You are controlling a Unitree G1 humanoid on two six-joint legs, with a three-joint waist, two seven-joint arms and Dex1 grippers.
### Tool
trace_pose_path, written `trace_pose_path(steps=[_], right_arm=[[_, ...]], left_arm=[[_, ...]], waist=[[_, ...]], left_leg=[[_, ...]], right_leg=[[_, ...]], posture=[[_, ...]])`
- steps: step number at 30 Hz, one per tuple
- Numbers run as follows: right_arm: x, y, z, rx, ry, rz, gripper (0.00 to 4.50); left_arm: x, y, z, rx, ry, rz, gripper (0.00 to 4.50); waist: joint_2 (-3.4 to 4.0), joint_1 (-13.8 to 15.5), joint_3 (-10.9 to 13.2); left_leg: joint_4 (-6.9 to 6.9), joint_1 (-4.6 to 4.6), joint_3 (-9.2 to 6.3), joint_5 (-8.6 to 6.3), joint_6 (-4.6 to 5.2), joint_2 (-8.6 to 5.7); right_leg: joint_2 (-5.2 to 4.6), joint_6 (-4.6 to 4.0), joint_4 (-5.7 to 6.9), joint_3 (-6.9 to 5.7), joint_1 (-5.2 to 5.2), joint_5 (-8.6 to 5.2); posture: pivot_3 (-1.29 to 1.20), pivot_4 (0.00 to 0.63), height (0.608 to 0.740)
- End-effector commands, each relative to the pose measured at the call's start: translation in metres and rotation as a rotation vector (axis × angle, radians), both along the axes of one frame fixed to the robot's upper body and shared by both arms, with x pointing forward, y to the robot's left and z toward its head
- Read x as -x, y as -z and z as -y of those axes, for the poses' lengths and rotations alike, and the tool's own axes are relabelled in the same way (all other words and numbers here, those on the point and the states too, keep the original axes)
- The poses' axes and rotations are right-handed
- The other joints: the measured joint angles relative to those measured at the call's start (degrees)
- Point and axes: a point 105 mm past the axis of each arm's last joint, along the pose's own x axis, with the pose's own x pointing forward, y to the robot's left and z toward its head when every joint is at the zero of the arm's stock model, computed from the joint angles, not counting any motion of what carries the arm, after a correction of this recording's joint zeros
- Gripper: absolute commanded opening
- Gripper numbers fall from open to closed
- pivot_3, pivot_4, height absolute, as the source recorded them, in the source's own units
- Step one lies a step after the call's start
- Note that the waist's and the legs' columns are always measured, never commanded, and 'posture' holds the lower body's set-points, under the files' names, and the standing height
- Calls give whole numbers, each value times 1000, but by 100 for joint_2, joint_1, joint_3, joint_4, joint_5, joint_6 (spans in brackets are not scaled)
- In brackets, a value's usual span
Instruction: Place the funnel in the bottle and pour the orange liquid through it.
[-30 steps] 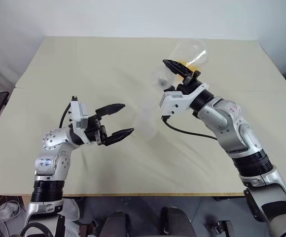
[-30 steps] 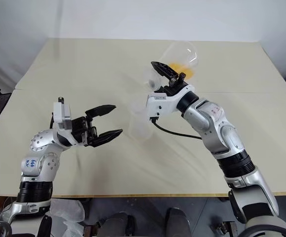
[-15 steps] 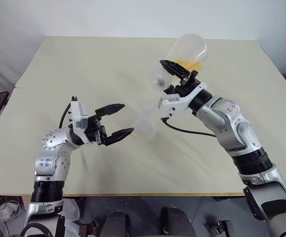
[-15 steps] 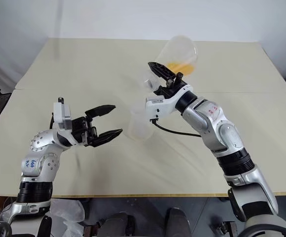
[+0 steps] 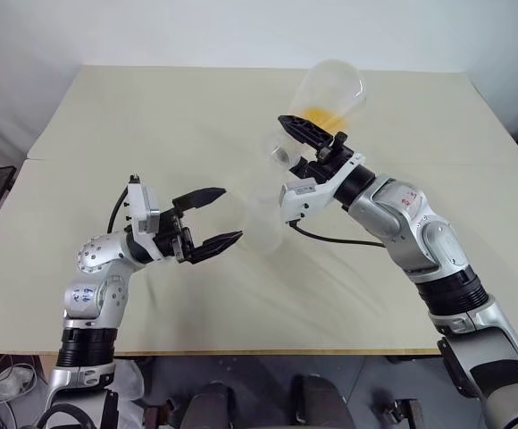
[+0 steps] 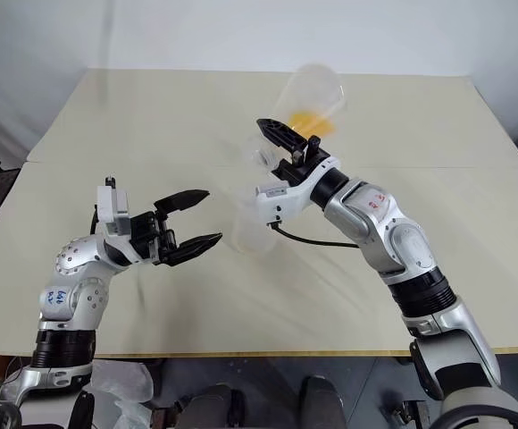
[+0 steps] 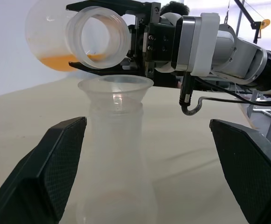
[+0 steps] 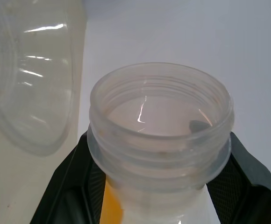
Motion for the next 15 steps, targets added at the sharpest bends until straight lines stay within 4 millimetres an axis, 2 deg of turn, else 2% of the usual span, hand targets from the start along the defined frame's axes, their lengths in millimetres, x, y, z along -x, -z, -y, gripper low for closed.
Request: trace_pose_path(steps=[1, 15], right_arm=[[8, -21, -2, -19, -27, 85, 2443], [10, -21, -3, 4, -22, 148, 2443]], left_arm=[[5, -6, 3, 7, 11, 43, 4500], [6, -6, 3, 4, 12, 42, 4500]], waist=[[0, 0, 0], [0, 0, 0]], left_leg=[[0, 0, 0, 0, 0, 0], [0, 0, 0, 0, 0, 0]], right_leg=[[0, 0, 0, 0, 0, 0], [0, 0, 0, 0, 0, 0]], posture=[[0, 150, 740], [0, 150, 740]])
